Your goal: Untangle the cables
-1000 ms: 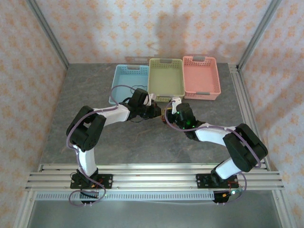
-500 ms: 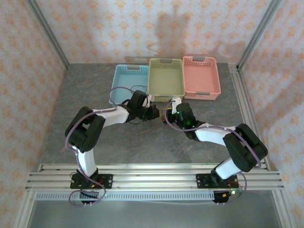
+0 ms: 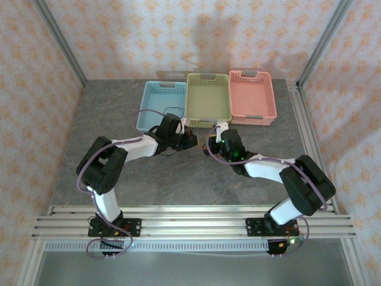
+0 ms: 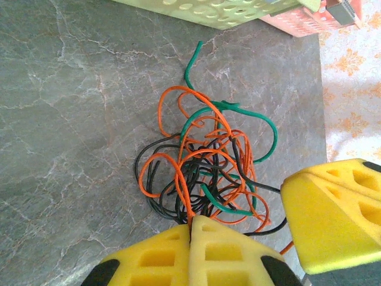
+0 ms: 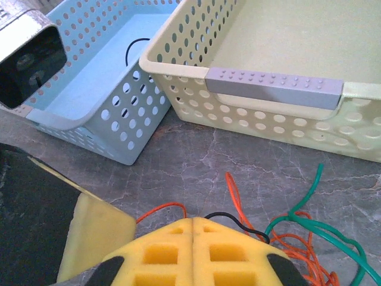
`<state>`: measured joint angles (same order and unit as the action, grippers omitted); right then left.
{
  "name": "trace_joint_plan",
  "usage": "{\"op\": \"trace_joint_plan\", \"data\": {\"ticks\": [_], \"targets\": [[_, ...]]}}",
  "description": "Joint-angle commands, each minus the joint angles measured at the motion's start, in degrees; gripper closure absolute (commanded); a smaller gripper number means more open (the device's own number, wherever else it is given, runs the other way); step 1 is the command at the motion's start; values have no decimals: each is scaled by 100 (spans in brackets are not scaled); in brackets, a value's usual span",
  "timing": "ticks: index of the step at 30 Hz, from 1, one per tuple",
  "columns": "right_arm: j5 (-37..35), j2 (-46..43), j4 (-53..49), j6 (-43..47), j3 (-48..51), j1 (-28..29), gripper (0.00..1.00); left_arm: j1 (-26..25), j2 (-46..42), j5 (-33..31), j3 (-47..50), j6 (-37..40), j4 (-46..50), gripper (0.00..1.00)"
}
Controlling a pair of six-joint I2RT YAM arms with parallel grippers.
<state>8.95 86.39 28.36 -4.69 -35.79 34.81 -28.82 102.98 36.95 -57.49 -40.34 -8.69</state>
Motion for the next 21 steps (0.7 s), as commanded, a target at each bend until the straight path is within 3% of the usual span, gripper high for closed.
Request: {"op": "trace_joint_plan", "data": {"ticks": [1,3,5,8,11,15,21], "targets": [[-187,-139,55,-80,32,-27,100,34,-233,-175,131,-27,-217,100],[-206,-154,56,-73,37,-26,95,30,-260,-184,158,-27,-246,100],[-234,-173,64,-76,48,-21,77,34,-292,-197,186,-22,-282,100],[-360,-275,147,-65,124,-22,61,22,-378,-290,219,46,-237,100],[-618,-467,498,-57,378,-27,53,15,-492,-350,296,69,-271,100],[-799,-569,576,-28,480,-27,50,13,-684,-425,440,105,-375,100],[-417,-323,227,12,208,-20,63,17,-953,-503,638,158,-518,100]]}}
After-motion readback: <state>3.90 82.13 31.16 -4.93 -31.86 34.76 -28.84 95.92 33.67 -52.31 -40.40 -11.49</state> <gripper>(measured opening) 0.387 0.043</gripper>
